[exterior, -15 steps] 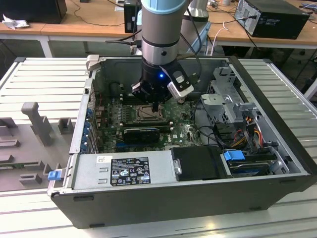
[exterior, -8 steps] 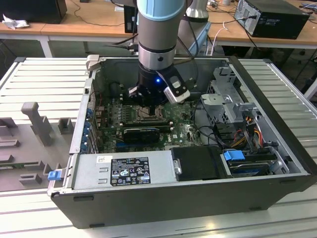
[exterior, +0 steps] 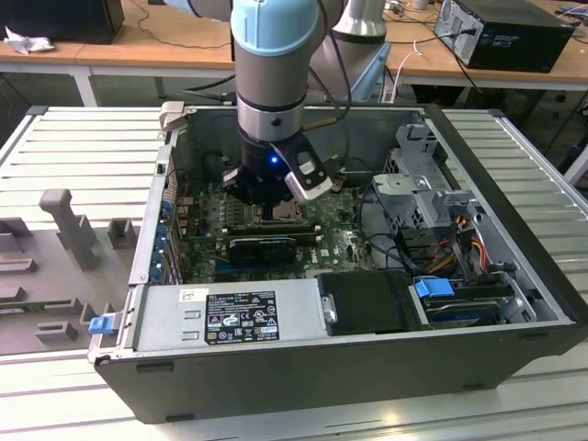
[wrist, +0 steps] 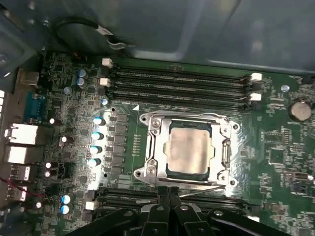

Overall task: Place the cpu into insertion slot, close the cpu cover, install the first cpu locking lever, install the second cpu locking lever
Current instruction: 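Install the second cpu locking lever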

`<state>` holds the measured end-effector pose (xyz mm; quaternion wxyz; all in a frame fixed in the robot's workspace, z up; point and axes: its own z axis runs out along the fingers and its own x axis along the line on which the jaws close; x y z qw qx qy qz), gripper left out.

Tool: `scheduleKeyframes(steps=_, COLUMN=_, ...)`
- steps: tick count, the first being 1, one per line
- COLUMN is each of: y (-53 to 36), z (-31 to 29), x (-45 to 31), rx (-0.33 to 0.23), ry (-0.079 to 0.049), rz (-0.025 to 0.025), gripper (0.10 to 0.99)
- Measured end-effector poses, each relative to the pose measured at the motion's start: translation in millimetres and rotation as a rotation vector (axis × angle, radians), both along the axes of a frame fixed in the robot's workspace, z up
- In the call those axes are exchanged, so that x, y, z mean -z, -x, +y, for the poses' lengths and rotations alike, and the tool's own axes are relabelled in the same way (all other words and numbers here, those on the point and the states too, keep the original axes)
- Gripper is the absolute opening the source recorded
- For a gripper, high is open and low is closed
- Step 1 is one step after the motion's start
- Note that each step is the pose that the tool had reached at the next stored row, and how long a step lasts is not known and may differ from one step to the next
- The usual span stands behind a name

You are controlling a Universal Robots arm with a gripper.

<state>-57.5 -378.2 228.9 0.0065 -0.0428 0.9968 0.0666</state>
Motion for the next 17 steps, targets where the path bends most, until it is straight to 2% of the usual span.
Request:
scheduleKeyframes(steps=2, y=4.1, z=-0.4, x=0.5, rx=0.0, ry=-0.019, rz=-0.0001, gripper=0.106)
scheduleKeyframes(steps=7, y=6.3, z=-6.4, x=2.3, rx=0.0, ry=-0.038, rz=-0.0001, gripper=0.106)
scheduleKeyframes(steps=8, y=6.3, z=-8.7, x=2.8, rx=0.001, ry=-0.049, rz=-0.0002, gripper=0.106)
scheduleKeyframes(steps=9, y=6.7, z=-11.4, x=3.2, rx=0.001, ry=-0.055, rz=-0.0001, gripper=0.106)
scheduleKeyframes(steps=10, y=8.2, z=-16.6, x=4.7, rx=0.001, ry=-0.066, rz=-0.0002, gripper=0.106)
scheduleKeyframes(steps=11, y=10.1, z=-17.3, x=5.4, rx=0.001, ry=-0.073, rz=-0.0001, gripper=0.106)
scheduleKeyframes(steps=14, y=15.4, z=-17.2, x=7.4, rx=0.001, ry=-0.083, rz=-0.0003, gripper=0.106)
scheduleKeyframes(steps=17, y=17.5, z=-17.3, x=16.1, rx=0.0, ry=-0.084, rz=-0.0001, gripper=0.106)
